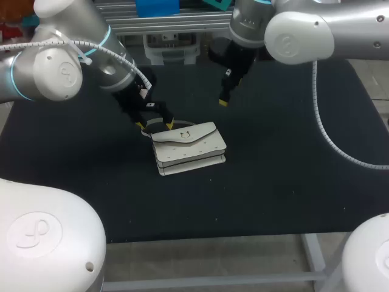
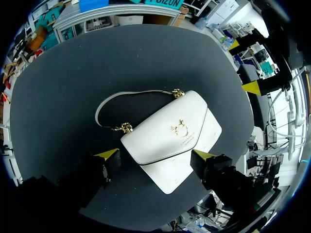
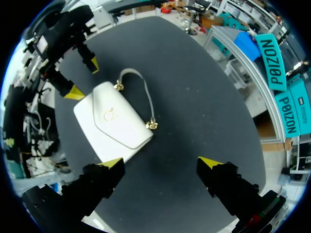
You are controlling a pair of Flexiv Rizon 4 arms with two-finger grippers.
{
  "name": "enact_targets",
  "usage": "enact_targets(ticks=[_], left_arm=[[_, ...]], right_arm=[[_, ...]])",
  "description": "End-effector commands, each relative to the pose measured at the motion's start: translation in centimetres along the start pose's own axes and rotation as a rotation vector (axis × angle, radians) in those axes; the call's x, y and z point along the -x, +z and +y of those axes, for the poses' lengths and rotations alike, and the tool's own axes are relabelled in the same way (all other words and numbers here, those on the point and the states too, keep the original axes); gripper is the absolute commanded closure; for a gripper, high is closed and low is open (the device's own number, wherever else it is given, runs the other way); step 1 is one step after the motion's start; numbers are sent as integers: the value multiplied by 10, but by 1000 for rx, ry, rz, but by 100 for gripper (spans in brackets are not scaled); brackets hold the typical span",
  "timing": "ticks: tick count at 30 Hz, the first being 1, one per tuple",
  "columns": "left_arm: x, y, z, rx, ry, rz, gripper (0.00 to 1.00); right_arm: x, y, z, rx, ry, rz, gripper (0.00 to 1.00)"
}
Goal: Pick up the bag, open it, inspect its contents, close it, and place it on the opposite side
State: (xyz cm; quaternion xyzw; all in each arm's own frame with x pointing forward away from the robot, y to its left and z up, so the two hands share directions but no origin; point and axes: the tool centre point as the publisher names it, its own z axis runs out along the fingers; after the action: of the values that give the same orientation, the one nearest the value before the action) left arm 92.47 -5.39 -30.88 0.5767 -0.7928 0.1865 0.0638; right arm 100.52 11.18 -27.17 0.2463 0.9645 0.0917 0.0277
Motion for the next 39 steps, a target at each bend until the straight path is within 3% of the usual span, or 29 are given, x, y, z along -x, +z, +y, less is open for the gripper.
enact_targets(ticks=[1, 7, 9, 12, 28, 34, 39], left_arm=[[10, 3, -3, 13, -488, 47, 0], [18, -6, 5, -24, -596, 132, 0], [20, -10, 9, -46, -660, 175, 0], [23, -13, 13, -98, -758, 152, 0], [23, -13, 13, -98, -758, 152, 0], [32, 0, 24, -140, -854, 279, 0], [31, 9, 25, -121, -847, 383, 1]], right_arm=[[5, -1, 5, -12, 312, 190, 0], [-5, -5, 10, -19, 405, 198, 0], [-10, -6, 10, 17, 474, 219, 0], [-30, -6, 6, 7, 478, 234, 0], [-30, -6, 6, 7, 478, 234, 0], [-40, 20, 14, 101, 659, 465, 0], [-44, 33, 14, 112, 766, 544, 0]])
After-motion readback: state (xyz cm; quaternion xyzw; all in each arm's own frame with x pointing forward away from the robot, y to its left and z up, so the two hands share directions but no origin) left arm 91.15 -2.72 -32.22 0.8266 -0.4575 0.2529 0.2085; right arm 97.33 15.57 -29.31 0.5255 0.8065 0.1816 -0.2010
